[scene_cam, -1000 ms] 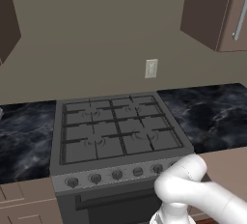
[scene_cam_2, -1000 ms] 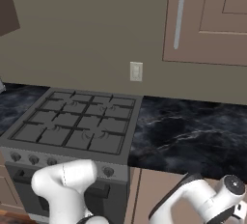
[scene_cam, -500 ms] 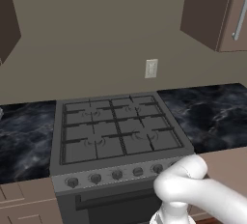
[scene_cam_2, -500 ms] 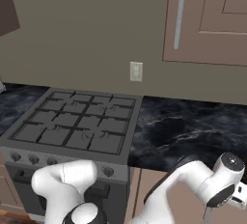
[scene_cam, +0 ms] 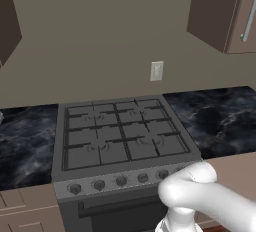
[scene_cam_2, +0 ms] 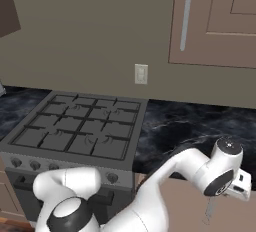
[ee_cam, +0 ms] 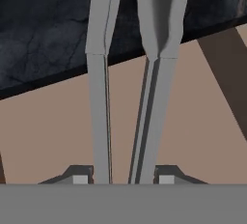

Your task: Take the tongs from the drawer on the right and place them on the dining counter next to the tray containing the kebab skewer.

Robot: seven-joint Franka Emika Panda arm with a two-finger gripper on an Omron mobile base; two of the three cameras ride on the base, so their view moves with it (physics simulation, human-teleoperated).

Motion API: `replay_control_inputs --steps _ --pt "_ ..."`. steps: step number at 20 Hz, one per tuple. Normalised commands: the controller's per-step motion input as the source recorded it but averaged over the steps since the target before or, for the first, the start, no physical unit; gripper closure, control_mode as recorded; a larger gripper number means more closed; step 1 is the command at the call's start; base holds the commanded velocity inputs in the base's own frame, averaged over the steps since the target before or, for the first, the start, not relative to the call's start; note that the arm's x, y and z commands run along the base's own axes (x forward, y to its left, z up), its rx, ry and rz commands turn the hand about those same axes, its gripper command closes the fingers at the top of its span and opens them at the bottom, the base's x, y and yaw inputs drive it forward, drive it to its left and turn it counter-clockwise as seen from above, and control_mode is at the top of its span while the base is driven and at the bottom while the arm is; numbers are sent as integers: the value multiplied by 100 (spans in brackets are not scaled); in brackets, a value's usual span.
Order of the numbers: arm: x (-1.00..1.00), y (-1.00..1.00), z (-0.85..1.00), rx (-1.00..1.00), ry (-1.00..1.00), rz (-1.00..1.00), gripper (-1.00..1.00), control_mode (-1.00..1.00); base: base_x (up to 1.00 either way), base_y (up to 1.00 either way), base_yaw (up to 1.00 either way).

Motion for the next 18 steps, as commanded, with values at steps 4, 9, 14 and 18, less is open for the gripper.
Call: replay_control_inputs --steps 4,9,14,18 --pt "0 37 51 -4 0 0 100 -100 0 0 0" --pt "0 52 44 -4 0 0 100 -100 0 0 0" --pt "0 80 39 -8 0 0 100 -100 0 0 0" --pt "0 97 33 -11 0 0 100 -100 0 0 0"
